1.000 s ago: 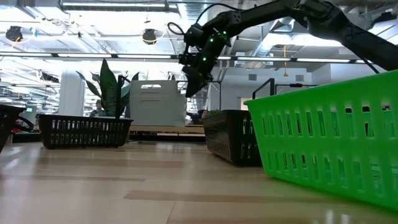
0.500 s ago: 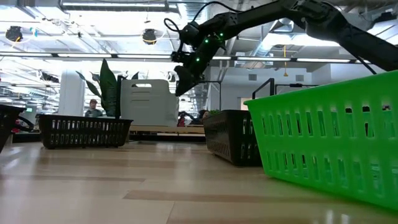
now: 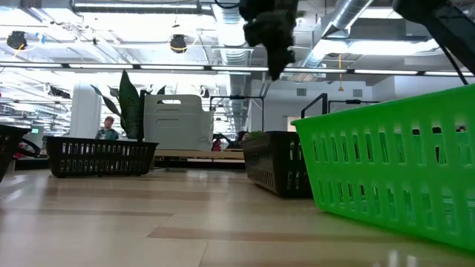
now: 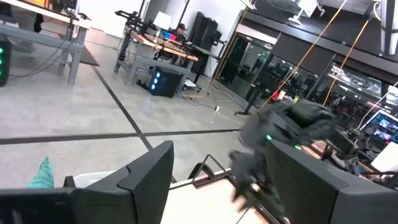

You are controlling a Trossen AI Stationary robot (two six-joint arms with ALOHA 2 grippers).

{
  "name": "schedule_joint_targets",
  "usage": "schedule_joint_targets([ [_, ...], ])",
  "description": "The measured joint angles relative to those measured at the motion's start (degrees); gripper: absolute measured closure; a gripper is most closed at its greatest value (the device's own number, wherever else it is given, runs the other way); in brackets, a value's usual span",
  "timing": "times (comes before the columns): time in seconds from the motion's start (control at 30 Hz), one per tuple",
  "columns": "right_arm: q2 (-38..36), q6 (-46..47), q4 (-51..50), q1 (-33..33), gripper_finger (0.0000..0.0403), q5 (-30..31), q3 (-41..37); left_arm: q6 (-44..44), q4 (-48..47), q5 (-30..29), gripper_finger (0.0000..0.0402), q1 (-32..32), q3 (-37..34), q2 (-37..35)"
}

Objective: Stack baskets on shelf by color
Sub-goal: Put the top green bin on the shelf

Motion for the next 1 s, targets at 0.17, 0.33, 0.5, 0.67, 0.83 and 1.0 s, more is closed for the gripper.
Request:
schedule_joint_targets([
  [0.17,-5.74,1.21,0.24,7.53,0.0234,-1.26,-7.66,0.83,-0.01,1.21,0.0157,0.0,0.0,-0.06],
  [0.33,-14.26,8.72,2.48,13.2,0.0214,1.21,-24.46,3.29,0.02,3.98,0.0157,-0.02,0.0,-0.66],
  [0.5,-24.48,13.51,6.69,17.34,0.0203,1.61,-42.73,6.13,0.11,4.08,0.0157,0.01,0.0,-1.37],
  [0.67,-31.91,21.58,15.72,19.72,0.0205,1.57,-58.87,7.56,0.39,3.96,0.0157,0.01,0.0,-1.72],
  [0.83,-35.8,43.82,20.99,15.64,0.021,2.04,-69.92,7.36,0.34,3.94,0.0157,0.01,0.02,-1.81],
  [1.0,-38.4,50.62,27.1,13.16,0.0205,2.8,-74.28,7.32,0.31,3.2,0.0157,0.01,0.0,-1.81],
])
